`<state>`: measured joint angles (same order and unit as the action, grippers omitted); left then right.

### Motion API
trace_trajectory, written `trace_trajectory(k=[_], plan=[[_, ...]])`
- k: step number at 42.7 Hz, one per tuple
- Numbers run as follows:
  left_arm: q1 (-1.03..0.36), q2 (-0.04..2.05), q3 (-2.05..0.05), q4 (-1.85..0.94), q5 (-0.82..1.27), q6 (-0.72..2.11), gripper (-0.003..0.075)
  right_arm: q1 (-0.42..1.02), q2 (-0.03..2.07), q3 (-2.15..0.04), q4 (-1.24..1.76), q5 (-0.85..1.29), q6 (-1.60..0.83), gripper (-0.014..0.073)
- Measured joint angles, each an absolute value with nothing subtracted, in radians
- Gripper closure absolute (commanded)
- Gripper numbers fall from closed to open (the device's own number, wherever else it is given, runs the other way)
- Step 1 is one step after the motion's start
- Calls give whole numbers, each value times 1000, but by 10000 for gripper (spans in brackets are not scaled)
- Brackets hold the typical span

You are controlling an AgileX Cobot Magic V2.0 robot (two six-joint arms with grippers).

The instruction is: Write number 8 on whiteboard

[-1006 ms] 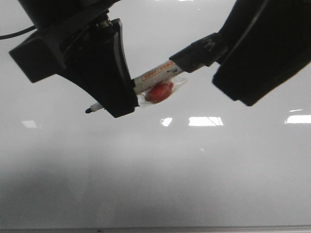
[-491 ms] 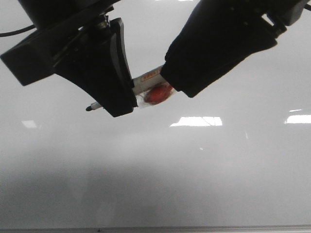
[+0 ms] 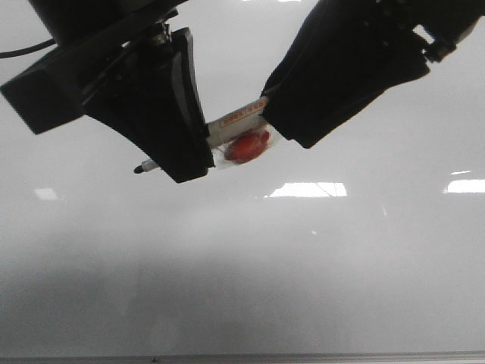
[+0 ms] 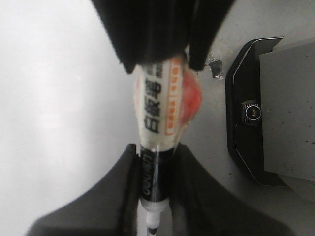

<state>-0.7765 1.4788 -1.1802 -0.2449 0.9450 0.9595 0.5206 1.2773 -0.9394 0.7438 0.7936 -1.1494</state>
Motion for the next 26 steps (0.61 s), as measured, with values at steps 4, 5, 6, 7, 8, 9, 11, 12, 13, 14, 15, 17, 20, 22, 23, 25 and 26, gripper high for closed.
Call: trace_trajectory(k=[4,5,6,7,8,9,11,12,13,14,15,17,20,22,23,25,26], plan=[[-776,1479,-1180,-245,945,960,499,521,1277,-939,744,792,-1149,640],[-776,1479,-1180,-245,945,960,446,521,1277,-939,744,792,-1149,656],[-776,1479,-1180,-245,945,960,410,521,1277,-939,744,792,-1149,668],[-776,1479,-1180,-243,943,960,379,521,1277,-939,744,792,-1149,662],[-776,1479,-1181,-243,943,957,344,521,1277,-939,744,792,-1149,659],[-776,1479,-1183,-241,943,953,323,521,1277,-939,744,794,-1149,662],[-776,1479,-1187,-233,941,936,297,521,1277,-939,744,798,-1150,661],[-776,1479,-1189,-232,941,928,297,521,1277,-939,744,801,-1150,661],[-776,1479,-1189,-228,939,921,299,521,1277,-939,744,801,-1150,661],[-774,1474,-1189,-228,937,914,300,521,1274,-939,744,801,-1150,661],[-771,1469,-1189,-228,937,907,300,521,1270,-939,744,801,-1150,661],[-761,1455,-1189,-228,940,888,300,517,1259,-939,728,799,-1144,661],[-739,1417,-1189,-228,944,858,300,498,1231,-939,692,787,-1106,661],[-714,1386,-1189,-228,946,833,300,478,1205,-939,657,780,-1059,661],[-702,1368,-1189,-226,946,822,300,468,1192,-939,640,777,-1046,661],[-673,1341,-1189,-226,946,792,300,440,1160,-939,604,776,-983,661],[-660,1324,-1184,-226,946,778,300,428,1140,-939,590,776,-958,661]])
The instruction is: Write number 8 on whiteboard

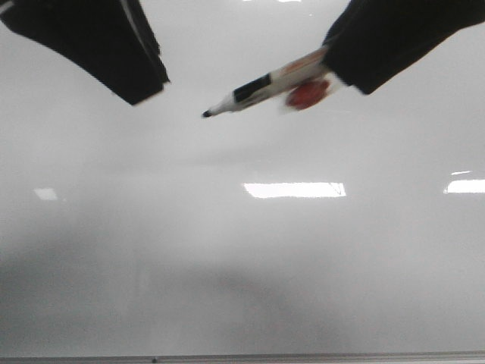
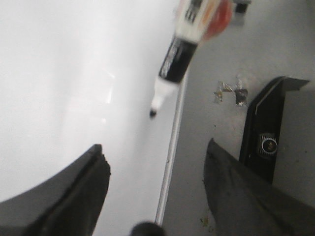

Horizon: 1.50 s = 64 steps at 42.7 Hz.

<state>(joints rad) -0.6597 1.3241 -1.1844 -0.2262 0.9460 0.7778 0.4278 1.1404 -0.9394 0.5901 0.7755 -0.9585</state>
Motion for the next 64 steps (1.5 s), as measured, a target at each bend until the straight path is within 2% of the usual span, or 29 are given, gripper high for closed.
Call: trace_trajectory(k=[13,22,27,34,38,46,64], plan=[[-499,1184,-1065,-224,885,617,300,219,931,-939,474,802,-534,661],[-479,1177,-1049,-224,881,596,300,184,939,-901,319,814,-357,652],[-479,1177,-1049,-224,870,594,300,195,959,-899,211,845,-302,652],[-479,1177,-1049,-226,862,592,300,327,964,-899,101,862,-232,652],[-479,1177,-1049,-226,862,592,300,369,964,-899,12,864,-108,652],[-479,1177,-1049,-226,862,591,300,377,964,-899,-37,782,48,652],[-479,1177,-1049,-228,855,591,300,377,989,-899,-23,541,54,654]])
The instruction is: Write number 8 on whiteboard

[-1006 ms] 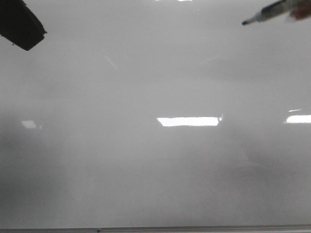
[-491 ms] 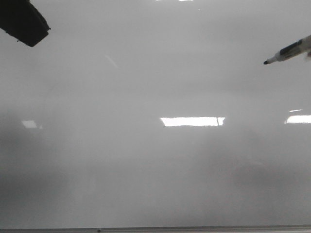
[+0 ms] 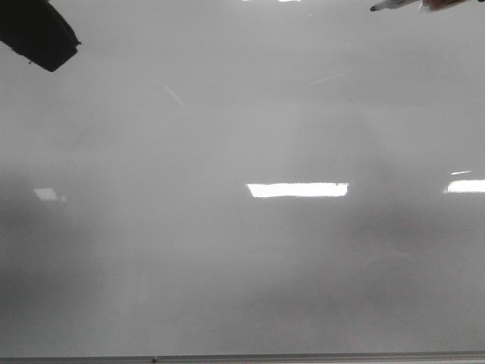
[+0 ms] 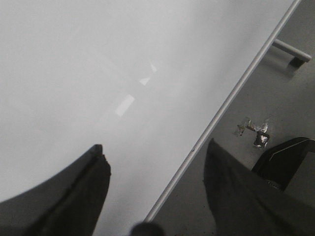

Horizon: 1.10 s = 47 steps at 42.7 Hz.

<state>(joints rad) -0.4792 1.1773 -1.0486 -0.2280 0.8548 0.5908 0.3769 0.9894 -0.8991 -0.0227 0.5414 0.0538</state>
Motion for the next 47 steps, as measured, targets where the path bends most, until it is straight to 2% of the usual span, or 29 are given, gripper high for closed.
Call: trace_trajectory(k=[12,29,39,47], plan=[[-479,1177,-1049,-228,851,591,300,377,1097,-899,-7,418,54,654],[-479,1177,-1049,-228,832,591,300,377,1277,-988,-7,349,52,654],[-479,1177,-1049,-228,826,591,300,425,1360,-1039,0,386,0,654],[-479,1177,-1049,-228,822,591,300,390,1343,-1027,7,510,-19,654]])
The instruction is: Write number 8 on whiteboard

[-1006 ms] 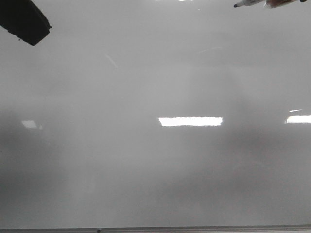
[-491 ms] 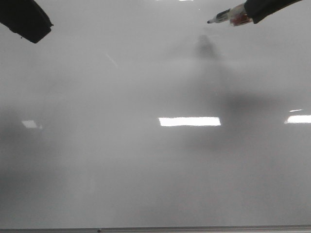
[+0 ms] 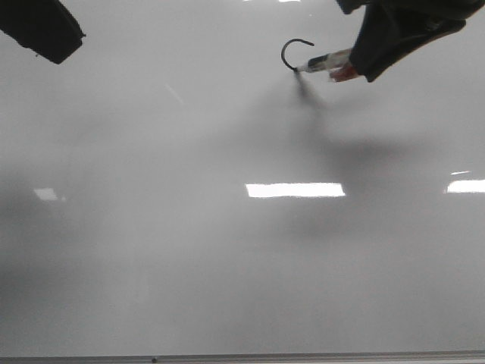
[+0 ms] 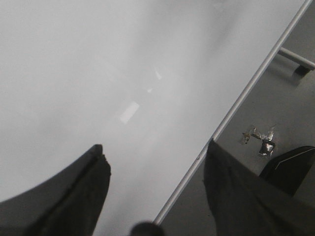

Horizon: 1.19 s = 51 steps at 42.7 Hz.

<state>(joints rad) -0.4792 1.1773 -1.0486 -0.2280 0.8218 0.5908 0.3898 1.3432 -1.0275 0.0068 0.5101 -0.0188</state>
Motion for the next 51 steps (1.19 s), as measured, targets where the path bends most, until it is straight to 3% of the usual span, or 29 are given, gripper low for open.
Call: trace_trajectory(k=[15,23,40,51], plan=[[-479,1177,-1049,-228,817,591,300,431,1335,-873,36,458,-19,654],[-479,1177,-1049,-228,815,591,300,464,1384,-954,58,453,-25,654],[-479,1177,-1049,-228,814,591,300,369,1349,-1088,44,512,-30,654],[-479,1177,-1049,-228,814,591,300,426,1278,-1097,26,554,-62,654]])
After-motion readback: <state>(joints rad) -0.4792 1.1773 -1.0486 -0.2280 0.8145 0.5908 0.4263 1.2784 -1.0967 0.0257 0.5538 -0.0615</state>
